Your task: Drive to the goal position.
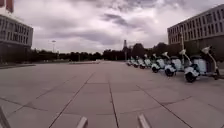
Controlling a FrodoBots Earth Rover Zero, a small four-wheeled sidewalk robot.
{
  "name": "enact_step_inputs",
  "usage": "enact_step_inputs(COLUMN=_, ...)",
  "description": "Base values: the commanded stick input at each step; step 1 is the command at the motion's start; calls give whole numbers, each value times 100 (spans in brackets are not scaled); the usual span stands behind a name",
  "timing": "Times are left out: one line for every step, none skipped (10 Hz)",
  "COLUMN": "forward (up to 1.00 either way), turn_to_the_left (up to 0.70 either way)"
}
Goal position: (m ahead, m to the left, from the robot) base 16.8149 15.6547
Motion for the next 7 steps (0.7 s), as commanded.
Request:
enact_step_inputs(forward=70, turn_to_the_left=1)
enact_step_inputs(forward=70, turn_to_the_left=1)
enact_step_inputs(forward=70, turn_to_the_left=1)
enact_step_inputs(forward=70, turn_to_the_left=1)
enact_step_inputs(forward=70, turn_to_the_left=11)
enact_step_inputs(forward=70, turn_to_the_left=32)
enact_step_inputs(forward=70, turn_to_the_left=28)
